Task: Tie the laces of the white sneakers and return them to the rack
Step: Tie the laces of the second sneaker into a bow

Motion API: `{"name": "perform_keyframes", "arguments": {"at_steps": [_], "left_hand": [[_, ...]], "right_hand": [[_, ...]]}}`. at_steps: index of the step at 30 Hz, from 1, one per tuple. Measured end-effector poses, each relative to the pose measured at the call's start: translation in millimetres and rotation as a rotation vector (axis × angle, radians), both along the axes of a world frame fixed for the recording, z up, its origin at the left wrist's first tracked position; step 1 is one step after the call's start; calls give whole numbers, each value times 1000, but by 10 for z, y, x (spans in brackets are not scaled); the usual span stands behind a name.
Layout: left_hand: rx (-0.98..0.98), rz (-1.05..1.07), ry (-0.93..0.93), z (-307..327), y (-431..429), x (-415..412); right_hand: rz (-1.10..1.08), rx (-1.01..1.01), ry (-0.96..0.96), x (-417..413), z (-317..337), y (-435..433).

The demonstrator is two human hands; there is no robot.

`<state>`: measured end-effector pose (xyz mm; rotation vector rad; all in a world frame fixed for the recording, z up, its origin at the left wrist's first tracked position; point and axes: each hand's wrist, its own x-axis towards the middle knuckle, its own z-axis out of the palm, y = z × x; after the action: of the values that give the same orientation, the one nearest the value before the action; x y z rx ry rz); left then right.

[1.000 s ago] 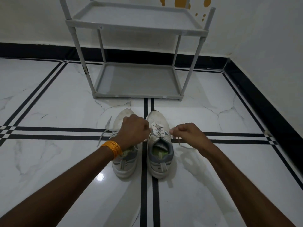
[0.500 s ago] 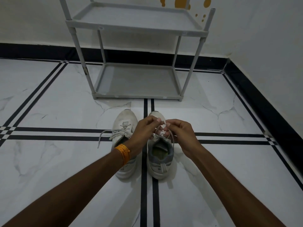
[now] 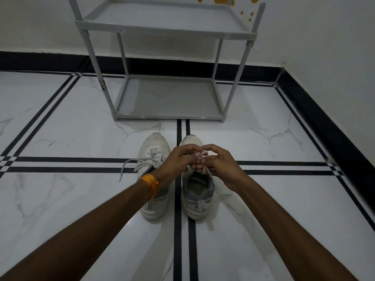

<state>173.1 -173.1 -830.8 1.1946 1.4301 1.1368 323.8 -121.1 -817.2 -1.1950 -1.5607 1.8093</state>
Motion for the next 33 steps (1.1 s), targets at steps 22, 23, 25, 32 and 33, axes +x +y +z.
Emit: {"name": "perform_keyframes", "arguments": {"at_steps": [22, 23, 25, 32, 33], "left_hand": [[-65, 359, -164, -130, 111, 186], [-29, 353, -102, -127, 100, 188], [47, 331, 29, -112, 83, 182], [108, 178, 131, -149, 29, 99], [113, 152, 145, -151, 25, 74]], "right_hand": [[-61, 535, -278, 17, -109, -139], [-93, 568, -295, 3, -117, -160], [-136, 583, -275, -26, -130, -175], [-252, 330, -138, -90, -132, -125], [-246, 311, -136, -103, -127, -126]]}}
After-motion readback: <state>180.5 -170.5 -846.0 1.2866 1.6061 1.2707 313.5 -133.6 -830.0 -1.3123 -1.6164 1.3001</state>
